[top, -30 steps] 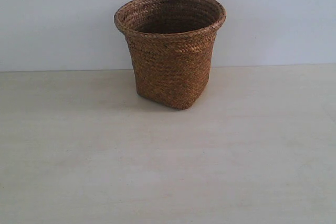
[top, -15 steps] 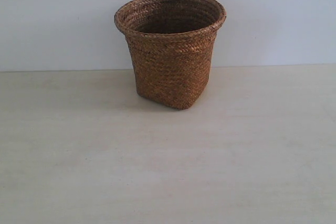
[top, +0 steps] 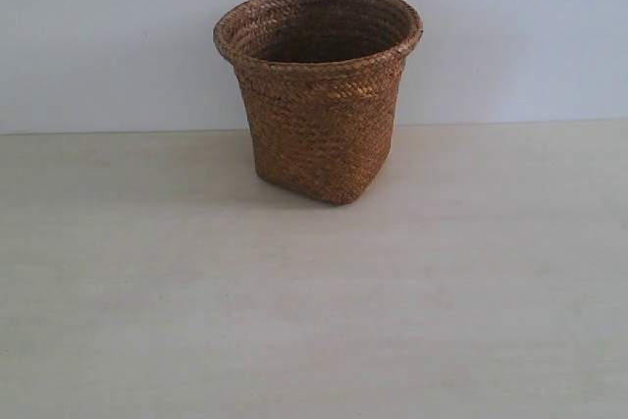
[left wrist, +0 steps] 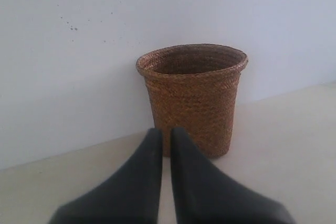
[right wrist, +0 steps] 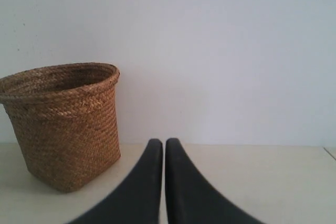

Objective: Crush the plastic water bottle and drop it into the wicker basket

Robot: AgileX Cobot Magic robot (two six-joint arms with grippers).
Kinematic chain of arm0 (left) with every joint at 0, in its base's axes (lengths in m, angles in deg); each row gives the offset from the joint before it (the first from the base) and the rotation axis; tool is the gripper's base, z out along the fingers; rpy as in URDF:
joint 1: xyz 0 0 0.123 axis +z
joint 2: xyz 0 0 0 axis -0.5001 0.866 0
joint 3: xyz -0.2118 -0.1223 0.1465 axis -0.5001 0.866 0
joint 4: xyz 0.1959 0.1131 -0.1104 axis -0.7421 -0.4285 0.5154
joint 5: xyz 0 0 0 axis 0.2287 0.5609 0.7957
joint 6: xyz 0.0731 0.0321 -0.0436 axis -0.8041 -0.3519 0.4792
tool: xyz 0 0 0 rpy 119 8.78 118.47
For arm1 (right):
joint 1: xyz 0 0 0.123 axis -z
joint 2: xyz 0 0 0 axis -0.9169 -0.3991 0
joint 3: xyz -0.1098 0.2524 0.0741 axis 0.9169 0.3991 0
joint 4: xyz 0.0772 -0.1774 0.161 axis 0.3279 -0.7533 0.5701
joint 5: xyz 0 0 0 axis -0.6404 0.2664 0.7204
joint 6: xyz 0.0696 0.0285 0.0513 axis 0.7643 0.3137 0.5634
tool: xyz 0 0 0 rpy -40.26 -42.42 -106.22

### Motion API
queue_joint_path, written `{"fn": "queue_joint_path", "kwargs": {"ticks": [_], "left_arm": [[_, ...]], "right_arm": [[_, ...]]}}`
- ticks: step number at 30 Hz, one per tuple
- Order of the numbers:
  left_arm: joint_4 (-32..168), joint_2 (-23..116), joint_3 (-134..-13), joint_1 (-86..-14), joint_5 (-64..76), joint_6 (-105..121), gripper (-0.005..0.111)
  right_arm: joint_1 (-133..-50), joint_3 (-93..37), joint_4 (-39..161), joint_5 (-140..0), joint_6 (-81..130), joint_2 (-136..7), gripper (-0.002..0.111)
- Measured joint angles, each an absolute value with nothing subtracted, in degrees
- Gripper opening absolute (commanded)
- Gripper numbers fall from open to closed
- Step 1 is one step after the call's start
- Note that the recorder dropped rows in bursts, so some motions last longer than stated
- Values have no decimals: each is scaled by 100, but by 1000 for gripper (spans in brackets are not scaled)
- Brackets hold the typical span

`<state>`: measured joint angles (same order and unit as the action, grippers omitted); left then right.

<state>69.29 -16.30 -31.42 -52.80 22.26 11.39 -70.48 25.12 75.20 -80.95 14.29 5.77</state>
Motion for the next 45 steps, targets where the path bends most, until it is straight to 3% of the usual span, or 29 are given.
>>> {"fn": "queue_joint_path", "kwargs": {"ticks": [21,33,45], "left_arm": [[6944,-1644,-3082,-5250,2226,1110,4],[6972,-2267,-2018,-3853,1926,1005,4],[6984,-2291,-1313,-3534,1794,1209,4]], "right_arm": [[-7048,2686,7520,-8202,1431,577,0],[-7048,2686,7520,-8202,1431,577,0],[-7048,2686,7520,-8212,1431,577,0]]}}
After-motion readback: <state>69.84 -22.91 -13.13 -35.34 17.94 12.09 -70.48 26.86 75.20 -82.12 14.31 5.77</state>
